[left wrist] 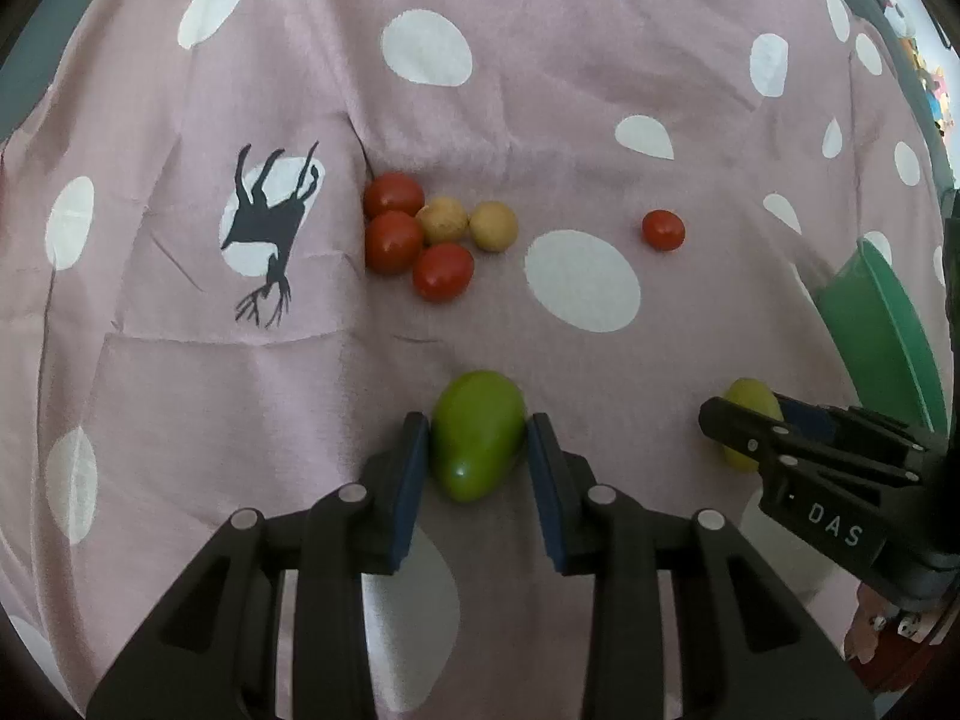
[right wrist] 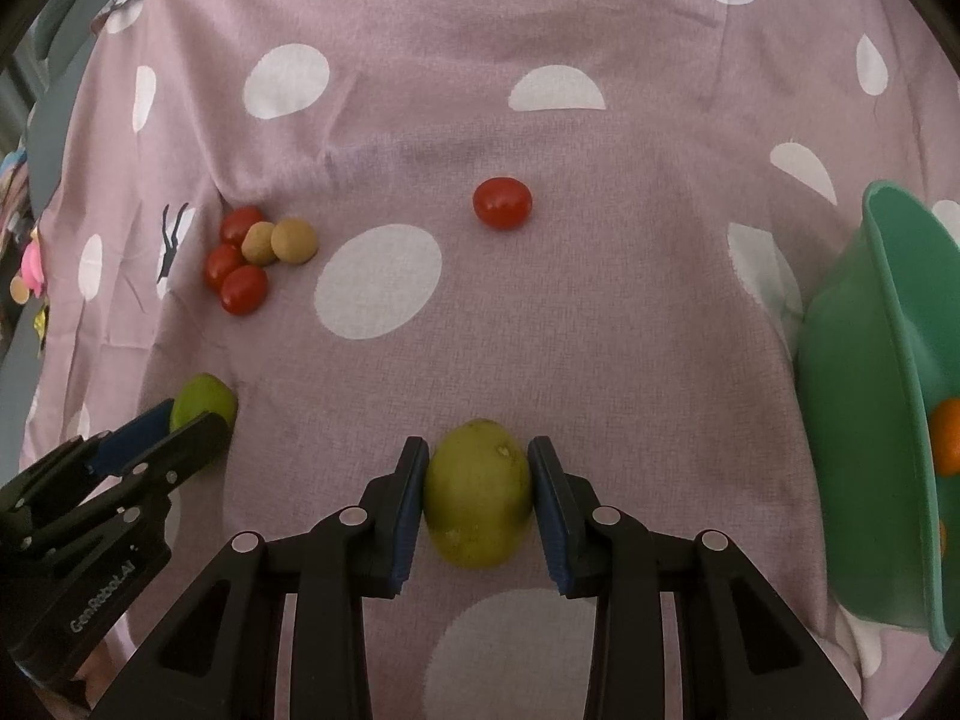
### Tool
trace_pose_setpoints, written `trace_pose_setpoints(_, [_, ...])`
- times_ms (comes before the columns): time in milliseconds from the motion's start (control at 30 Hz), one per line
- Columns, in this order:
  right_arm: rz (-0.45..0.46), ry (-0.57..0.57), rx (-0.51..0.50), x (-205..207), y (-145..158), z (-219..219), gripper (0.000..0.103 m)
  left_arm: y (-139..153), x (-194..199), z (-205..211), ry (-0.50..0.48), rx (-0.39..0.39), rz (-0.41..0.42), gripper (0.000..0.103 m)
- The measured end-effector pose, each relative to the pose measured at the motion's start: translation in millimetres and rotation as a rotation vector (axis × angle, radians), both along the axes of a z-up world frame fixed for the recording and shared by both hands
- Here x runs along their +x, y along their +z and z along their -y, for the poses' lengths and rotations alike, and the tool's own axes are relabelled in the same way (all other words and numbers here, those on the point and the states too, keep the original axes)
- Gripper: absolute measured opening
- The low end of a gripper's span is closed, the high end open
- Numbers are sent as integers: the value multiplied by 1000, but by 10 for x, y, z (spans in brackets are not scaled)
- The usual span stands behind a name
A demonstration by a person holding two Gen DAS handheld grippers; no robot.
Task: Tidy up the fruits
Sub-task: 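Carry the held lime and pear over the green bowl with both grippers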
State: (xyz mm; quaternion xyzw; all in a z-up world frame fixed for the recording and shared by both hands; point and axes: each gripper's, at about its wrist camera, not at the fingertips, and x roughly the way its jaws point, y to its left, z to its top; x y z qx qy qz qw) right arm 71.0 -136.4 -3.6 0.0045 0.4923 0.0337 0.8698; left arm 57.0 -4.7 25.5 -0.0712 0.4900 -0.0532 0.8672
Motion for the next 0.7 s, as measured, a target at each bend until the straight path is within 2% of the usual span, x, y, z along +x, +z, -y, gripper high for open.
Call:
trace_pose_setpoints(367, [10, 0, 7, -11, 7, 7, 36, 8, -14, 23, 8, 14, 0, 33])
trace_pose_setpoints(700, [48, 8, 33, -102, 127, 38, 36, 152, -137, 60, 4, 19, 55, 33])
